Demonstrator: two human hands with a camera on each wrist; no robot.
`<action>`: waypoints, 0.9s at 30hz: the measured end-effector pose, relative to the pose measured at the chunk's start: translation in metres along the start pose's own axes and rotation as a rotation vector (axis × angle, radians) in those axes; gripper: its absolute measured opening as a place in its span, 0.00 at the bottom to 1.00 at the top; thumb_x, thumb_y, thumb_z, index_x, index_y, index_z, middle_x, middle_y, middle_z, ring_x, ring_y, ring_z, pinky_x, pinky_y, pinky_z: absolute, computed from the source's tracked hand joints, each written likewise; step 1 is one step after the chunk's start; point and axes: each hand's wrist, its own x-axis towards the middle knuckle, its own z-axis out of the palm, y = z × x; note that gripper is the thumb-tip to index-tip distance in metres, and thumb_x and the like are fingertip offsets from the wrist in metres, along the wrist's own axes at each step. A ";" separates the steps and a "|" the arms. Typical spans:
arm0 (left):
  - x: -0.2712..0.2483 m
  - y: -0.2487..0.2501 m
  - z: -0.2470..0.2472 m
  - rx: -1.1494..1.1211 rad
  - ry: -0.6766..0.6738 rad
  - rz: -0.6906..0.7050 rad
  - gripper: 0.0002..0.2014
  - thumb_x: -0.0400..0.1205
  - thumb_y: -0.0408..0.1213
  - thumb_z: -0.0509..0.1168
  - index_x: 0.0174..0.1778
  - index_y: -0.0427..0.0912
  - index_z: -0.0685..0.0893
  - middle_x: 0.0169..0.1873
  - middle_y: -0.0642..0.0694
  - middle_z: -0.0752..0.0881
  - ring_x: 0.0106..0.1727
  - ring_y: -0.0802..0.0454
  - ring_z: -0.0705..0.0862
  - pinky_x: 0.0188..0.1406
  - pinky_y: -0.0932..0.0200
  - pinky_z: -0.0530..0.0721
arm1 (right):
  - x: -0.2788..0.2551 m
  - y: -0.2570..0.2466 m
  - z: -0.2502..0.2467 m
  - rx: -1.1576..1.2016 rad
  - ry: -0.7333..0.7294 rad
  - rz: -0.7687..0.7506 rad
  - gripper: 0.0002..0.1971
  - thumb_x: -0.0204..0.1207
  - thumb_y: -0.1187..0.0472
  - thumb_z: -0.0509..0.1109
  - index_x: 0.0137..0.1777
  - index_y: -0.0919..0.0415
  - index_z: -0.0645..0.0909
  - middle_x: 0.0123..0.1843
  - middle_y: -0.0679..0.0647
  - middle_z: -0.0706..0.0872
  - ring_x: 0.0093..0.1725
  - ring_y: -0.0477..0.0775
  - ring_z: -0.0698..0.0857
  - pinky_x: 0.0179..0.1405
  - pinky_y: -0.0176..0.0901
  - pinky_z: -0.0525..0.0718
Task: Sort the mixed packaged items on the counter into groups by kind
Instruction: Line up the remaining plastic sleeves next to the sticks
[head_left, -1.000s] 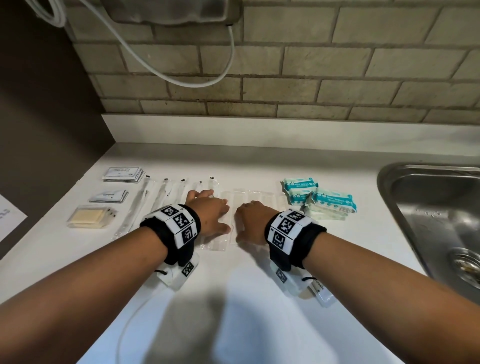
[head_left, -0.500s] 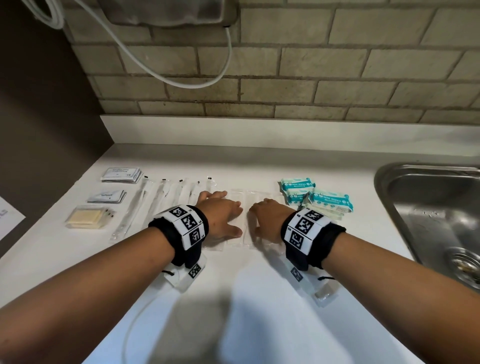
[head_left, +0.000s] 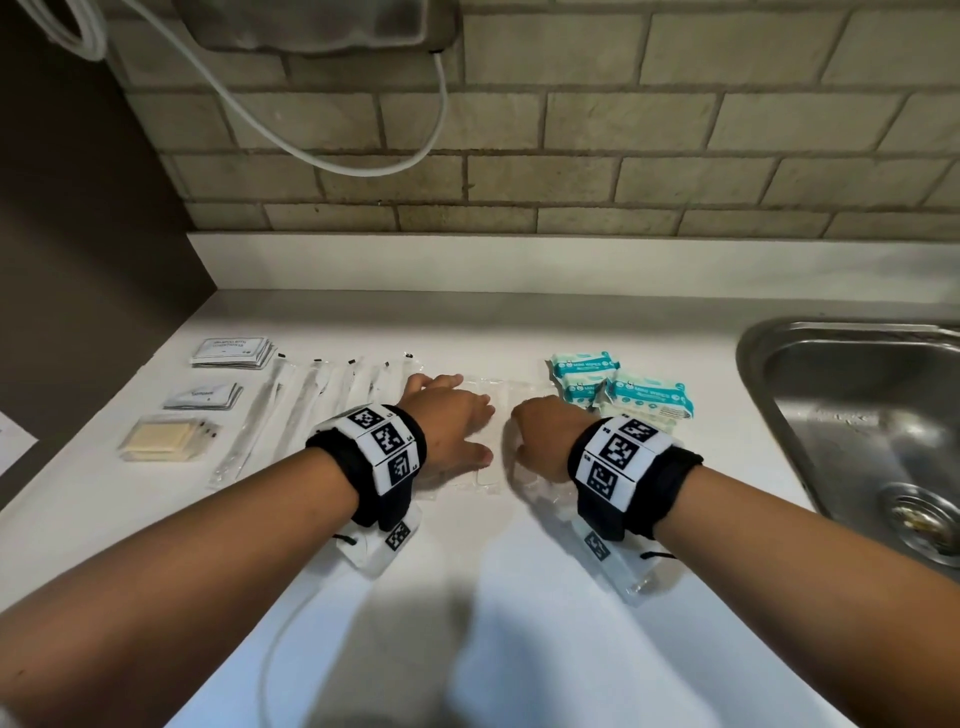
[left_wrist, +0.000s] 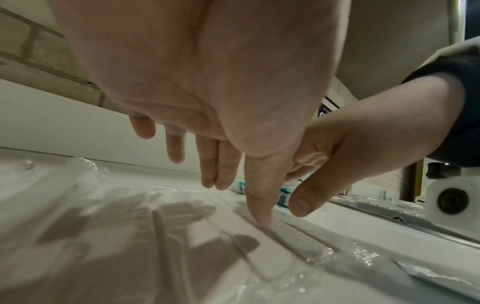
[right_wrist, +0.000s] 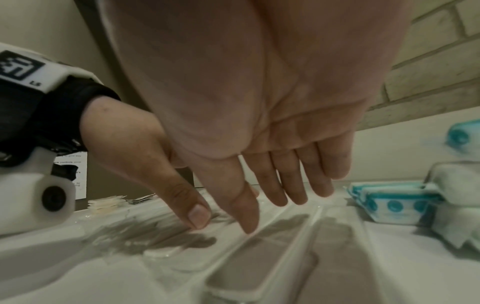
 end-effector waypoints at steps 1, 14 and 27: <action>0.001 0.005 0.000 -0.005 0.008 0.012 0.30 0.78 0.60 0.64 0.76 0.52 0.74 0.80 0.59 0.68 0.85 0.49 0.51 0.77 0.46 0.46 | -0.002 0.004 -0.002 0.000 -0.012 0.018 0.15 0.77 0.63 0.68 0.63 0.64 0.81 0.60 0.57 0.86 0.59 0.57 0.85 0.56 0.45 0.85; 0.015 0.035 0.011 0.123 -0.054 0.090 0.32 0.78 0.64 0.60 0.74 0.50 0.75 0.77 0.52 0.73 0.83 0.44 0.57 0.75 0.43 0.53 | 0.001 0.026 0.018 0.031 -0.024 0.041 0.11 0.78 0.64 0.68 0.58 0.59 0.86 0.55 0.55 0.88 0.55 0.55 0.87 0.59 0.46 0.85; 0.020 0.035 0.012 0.125 -0.077 0.074 0.32 0.77 0.65 0.61 0.73 0.51 0.75 0.77 0.52 0.73 0.83 0.45 0.58 0.75 0.44 0.54 | -0.008 0.031 0.011 0.011 -0.070 0.048 0.10 0.70 0.61 0.74 0.51 0.61 0.88 0.48 0.56 0.88 0.51 0.57 0.88 0.54 0.47 0.88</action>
